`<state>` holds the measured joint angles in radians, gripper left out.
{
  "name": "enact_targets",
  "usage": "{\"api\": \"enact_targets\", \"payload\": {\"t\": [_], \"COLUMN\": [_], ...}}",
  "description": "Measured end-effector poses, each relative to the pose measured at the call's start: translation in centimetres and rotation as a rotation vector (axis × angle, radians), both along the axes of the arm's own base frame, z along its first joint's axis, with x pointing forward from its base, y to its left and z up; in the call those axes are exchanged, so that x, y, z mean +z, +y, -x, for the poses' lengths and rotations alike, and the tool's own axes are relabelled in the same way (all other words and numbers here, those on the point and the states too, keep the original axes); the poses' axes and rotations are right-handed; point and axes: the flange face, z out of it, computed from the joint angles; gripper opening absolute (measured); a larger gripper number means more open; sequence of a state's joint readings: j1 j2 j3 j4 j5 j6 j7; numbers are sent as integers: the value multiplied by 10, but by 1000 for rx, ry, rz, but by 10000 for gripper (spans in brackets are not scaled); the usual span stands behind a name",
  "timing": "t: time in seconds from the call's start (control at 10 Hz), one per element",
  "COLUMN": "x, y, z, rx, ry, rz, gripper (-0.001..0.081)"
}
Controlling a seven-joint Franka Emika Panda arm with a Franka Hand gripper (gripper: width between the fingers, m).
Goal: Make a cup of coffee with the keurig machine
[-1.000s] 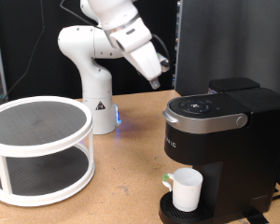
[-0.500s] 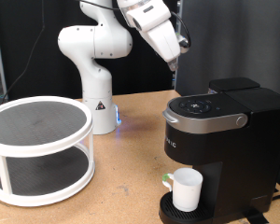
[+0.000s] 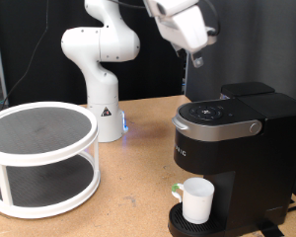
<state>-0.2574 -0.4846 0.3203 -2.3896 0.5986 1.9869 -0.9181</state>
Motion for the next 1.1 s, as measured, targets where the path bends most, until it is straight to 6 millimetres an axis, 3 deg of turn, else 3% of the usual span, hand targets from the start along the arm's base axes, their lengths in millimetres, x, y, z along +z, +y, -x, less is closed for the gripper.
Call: {"api": "enact_targets", "payload": {"t": [0.3,0.4,0.7,1.1], "x": [27,28,24,34], "y": [36,39,39,72], "z": [-12,-21,-22,-41], "rx": [-9,-40,-4,-62], "ry": [9,49,6,19], "rz": [105,89,120,169], "gripper": [805,805,805,805]}}
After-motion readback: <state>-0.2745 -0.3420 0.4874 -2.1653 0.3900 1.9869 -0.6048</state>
